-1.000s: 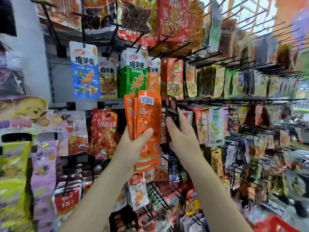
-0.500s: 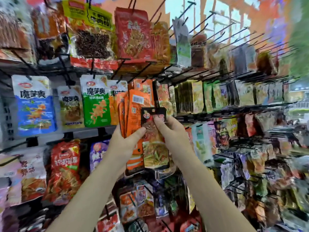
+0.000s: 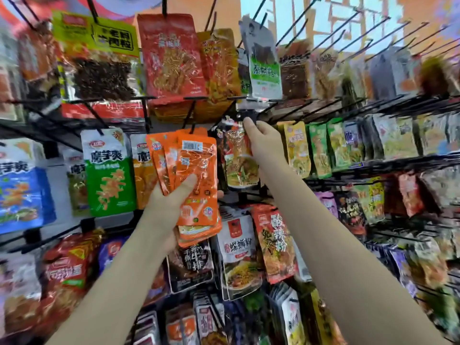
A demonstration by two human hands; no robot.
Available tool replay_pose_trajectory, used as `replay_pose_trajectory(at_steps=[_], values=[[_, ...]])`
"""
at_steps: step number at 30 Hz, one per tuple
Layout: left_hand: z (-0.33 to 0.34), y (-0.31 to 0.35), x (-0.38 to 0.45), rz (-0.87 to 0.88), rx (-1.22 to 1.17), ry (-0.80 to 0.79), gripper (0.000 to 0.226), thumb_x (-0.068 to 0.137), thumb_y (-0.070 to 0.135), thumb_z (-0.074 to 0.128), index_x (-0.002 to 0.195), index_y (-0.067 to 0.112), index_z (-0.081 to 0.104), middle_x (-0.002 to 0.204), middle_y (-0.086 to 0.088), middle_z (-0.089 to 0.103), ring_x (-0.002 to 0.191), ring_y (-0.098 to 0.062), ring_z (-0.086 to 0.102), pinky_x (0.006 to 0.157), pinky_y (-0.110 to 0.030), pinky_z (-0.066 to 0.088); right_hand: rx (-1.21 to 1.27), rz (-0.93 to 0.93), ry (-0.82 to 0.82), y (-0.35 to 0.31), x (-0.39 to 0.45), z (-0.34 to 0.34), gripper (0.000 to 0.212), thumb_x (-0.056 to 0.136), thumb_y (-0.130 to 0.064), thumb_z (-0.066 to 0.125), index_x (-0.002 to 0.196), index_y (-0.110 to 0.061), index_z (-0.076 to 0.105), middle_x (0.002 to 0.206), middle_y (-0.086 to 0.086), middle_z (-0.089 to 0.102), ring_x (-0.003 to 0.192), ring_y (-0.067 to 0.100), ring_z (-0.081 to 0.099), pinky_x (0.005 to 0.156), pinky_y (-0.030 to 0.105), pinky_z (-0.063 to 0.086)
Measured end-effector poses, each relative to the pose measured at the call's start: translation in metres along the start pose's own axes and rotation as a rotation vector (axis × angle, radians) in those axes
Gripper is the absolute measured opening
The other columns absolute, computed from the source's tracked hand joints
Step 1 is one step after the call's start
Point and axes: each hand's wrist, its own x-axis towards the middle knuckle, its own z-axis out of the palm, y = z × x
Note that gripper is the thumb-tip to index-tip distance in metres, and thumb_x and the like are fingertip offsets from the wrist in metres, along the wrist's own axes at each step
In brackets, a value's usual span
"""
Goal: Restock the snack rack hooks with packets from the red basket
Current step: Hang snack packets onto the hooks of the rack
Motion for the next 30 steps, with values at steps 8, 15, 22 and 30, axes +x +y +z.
replay_pose_trajectory(at_steps=[8,15,22,30], values=[[0.003,0.015,0.003,0.115,0.051,0.000,0.038,0.092,0.019,0.064,0.129,0.014,0.060,0.104,-0.012,0.078,0.085,-0.030,0.077,0.063,-0.039,0.062,0.041,0.015,-0.056,0.009,0.020,0.010,0.047,0.101,-0.035,0.057,0.062,-0.020,0.034,0.058,-0.001,0.030,0.056,0.015,0.033,0.056,0.030,0.025],[-0.002,0.018,0.020,0.117,0.026,0.090,0.027,0.094,0.015,0.066,0.120,0.020,0.066,0.107,-0.006,0.078,0.086,-0.026,0.077,0.062,-0.037,0.062,0.016,0.051,-0.036,0.012,0.018,0.007,0.049,0.099,-0.028,0.059,0.060,-0.020,0.029,0.056,-0.001,0.022,0.044,0.011,0.023,0.049,0.029,0.020],[-0.010,0.019,0.022,0.140,0.012,0.068,0.034,0.091,0.010,0.069,0.124,0.015,0.066,0.107,-0.009,0.077,0.087,-0.029,0.077,0.065,-0.043,0.064,-0.162,-0.212,0.121,0.005,-0.002,0.014,0.018,0.099,-0.034,0.060,0.093,-0.017,0.057,0.088,0.001,0.059,0.073,0.009,0.053,0.065,0.023,0.041],[-0.026,0.027,0.024,0.101,0.074,0.101,0.029,0.092,0.022,0.070,0.120,0.020,0.063,0.105,-0.008,0.078,0.082,-0.027,0.077,0.064,-0.042,0.064,0.125,-0.059,-0.264,0.005,-0.024,0.052,0.027,0.100,-0.032,0.061,0.079,-0.015,0.064,0.069,-0.004,0.061,0.060,0.011,0.056,0.057,0.029,0.044]])
